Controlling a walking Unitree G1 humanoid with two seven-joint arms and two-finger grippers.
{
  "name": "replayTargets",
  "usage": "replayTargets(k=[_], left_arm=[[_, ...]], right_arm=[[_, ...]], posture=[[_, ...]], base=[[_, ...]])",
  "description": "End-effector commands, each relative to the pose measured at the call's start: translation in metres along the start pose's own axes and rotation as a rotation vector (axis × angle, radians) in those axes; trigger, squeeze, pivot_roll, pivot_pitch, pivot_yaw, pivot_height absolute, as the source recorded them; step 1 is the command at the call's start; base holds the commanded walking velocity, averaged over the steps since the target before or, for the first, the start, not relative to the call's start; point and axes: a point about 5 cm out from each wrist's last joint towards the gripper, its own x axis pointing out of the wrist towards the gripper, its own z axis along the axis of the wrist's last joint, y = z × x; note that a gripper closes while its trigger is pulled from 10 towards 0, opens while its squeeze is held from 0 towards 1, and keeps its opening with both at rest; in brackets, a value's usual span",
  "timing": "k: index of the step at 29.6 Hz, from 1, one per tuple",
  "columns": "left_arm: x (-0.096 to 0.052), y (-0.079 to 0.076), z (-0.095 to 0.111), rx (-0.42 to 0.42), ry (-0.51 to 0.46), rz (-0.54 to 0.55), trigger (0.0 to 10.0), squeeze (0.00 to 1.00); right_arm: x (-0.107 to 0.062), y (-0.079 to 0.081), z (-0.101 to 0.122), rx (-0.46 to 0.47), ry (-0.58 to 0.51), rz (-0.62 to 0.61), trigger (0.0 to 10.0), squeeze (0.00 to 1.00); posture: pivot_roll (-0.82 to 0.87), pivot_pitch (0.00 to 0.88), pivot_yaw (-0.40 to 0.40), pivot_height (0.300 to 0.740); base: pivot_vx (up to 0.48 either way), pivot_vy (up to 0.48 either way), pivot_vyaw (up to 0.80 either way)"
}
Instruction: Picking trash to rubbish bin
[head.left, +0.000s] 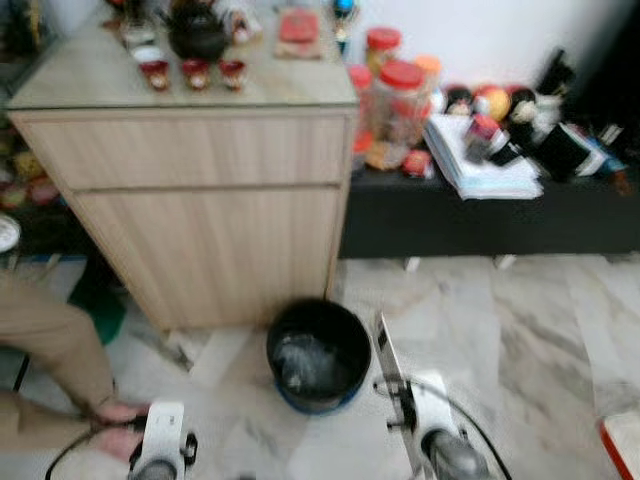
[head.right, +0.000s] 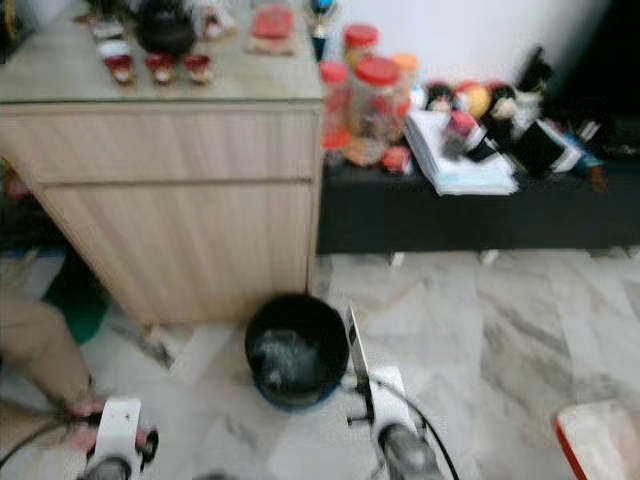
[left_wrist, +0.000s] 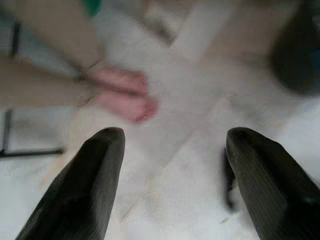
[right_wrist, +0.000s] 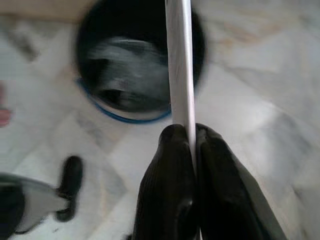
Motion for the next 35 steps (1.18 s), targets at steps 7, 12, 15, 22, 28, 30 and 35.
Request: replayTargets(k=[7,12,15,22,28,30,35], left_arm=[[-0.0010,-0.0053,-0.0035,0.012,0.019,-0.016,10.0,0.00],[-0.0008,-0.0053,-0.0032,0.012,0.020,-0.016,10.0,0.00],[-0.0006,-0.0053,-0.0028,0.010,0.019,-0.015,10.0,0.00],[-0.0005,-0.0053,-0.0022,0.011,0.015,-0.013,10.0,0.00],[-0.0006,-0.0053,-0.0024,0.010,0.016,-0.011,10.0,0.00],[-0.0006,-0.0052,-0.0023,0.010,0.015,-0.011,10.0,0.00],[-0.0005,-0.0049,-0.0020,0.011,0.014,-0.012,10.0,0.00]], right_arm=[[-0.0016,-0.0057,-0.0043,0.035,0.011,-0.018,10.0,0.00],[-0.0010,-0.0043,-0.0027,0.040,0.007,-0.014,10.0,0.00],[-0.0009,-0.0041,-0.0022,0.043,0.005,-0.013,10.0,0.00],[-0.0005,-0.0026,-0.0007,0.035,0.000,-0.003,10.0,0.00],[-0.0004,-0.0022,-0.0008,0.034,0.000,-0.001,10.0,0.00],[-0.0004,-0.0021,-0.0009,0.036,0.000,-0.001,10.0,0.00],[-0.0004,-0.0015,-0.0011,0.037,0.001,0.000,10.0,0.00]], posture=[[0.13,0.161,-0.050,0.740],[0.13,0.159,-0.051,0.740],[0.13,0.159,-0.051,0.740],[0.13,0.161,-0.052,0.740],[0.13,0.164,-0.055,0.740],[0.13,0.163,-0.054,0.740],[0.13,0.164,-0.051,0.740]], base=[[0.000,0.000,0.17],[0.000,0.000,0.00],[0.000,0.000,0.00],[0.074,0.000,0.00],[0.268,0.000,0.00],[0.268,0.000,0.00],[0.274,0.000,0.00]])
